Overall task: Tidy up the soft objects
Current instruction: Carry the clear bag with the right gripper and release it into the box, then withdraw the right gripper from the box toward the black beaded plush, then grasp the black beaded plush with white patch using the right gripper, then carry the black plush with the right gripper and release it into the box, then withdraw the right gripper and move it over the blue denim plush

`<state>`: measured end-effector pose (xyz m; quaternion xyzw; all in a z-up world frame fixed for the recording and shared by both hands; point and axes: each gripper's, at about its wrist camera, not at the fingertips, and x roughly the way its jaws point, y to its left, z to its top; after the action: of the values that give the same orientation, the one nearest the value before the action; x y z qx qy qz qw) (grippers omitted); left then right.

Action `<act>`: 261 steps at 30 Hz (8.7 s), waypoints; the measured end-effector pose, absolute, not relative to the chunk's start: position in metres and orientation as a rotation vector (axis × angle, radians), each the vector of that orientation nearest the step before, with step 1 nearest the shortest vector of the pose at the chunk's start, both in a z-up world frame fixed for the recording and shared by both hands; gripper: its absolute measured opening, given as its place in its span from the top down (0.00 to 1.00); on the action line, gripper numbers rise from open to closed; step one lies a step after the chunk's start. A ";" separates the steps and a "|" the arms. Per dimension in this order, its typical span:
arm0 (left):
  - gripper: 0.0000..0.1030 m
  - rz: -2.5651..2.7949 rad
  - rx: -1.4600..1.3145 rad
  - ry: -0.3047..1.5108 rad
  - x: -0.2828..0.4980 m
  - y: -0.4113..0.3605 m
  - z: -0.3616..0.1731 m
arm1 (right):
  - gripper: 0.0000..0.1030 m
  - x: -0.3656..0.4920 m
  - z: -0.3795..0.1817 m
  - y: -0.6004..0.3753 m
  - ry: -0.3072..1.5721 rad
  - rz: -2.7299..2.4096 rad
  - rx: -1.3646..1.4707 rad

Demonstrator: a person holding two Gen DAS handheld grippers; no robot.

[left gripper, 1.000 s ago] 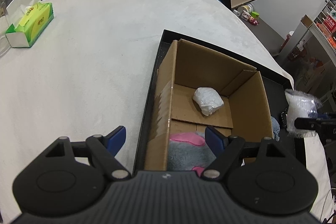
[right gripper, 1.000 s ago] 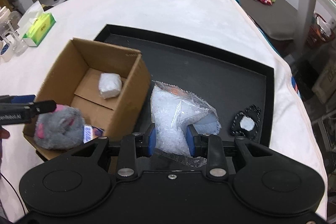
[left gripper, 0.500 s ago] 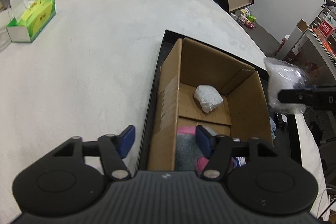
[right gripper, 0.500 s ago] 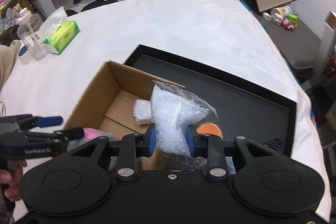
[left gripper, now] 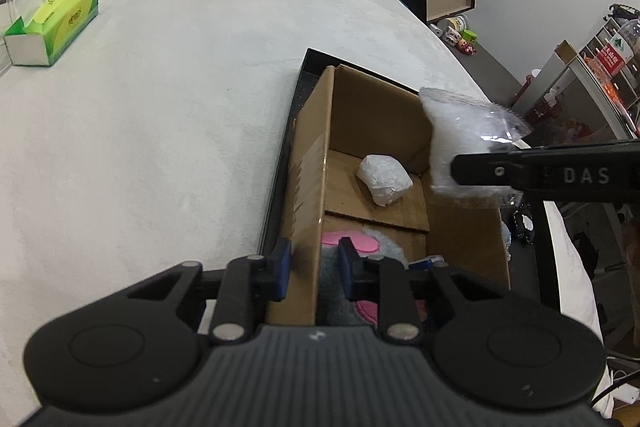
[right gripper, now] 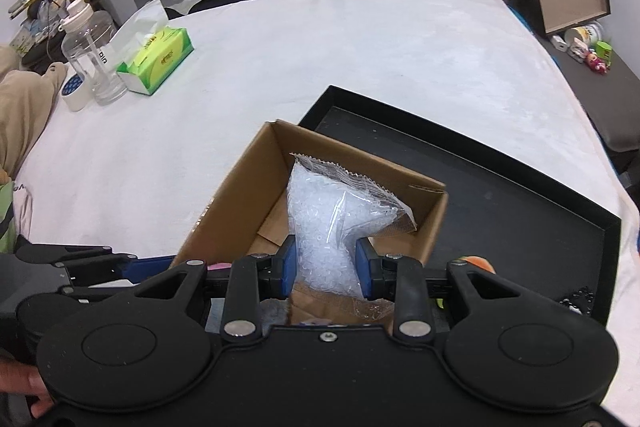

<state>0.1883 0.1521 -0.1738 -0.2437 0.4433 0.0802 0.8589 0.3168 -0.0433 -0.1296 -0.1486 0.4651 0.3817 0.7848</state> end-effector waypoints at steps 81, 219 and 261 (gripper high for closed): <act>0.13 0.260 -0.249 1.016 0.246 0.098 -0.151 | 0.36 0.396 -0.229 -0.247 1.054 0.364 0.027; 0.87 0.150 -0.505 0.887 0.177 0.155 -0.173 | 0.38 0.298 -0.135 -0.111 0.979 0.521 -0.175; 0.24 0.225 -0.329 0.988 0.241 0.113 -0.163 | 0.44 0.377 -0.234 -0.195 1.119 0.378 0.021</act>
<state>0.2415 0.1130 -0.1632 -0.1569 0.4711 0.1072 0.8614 0.3766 -0.1955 -0.2343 0.0097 0.5277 0.1781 0.8305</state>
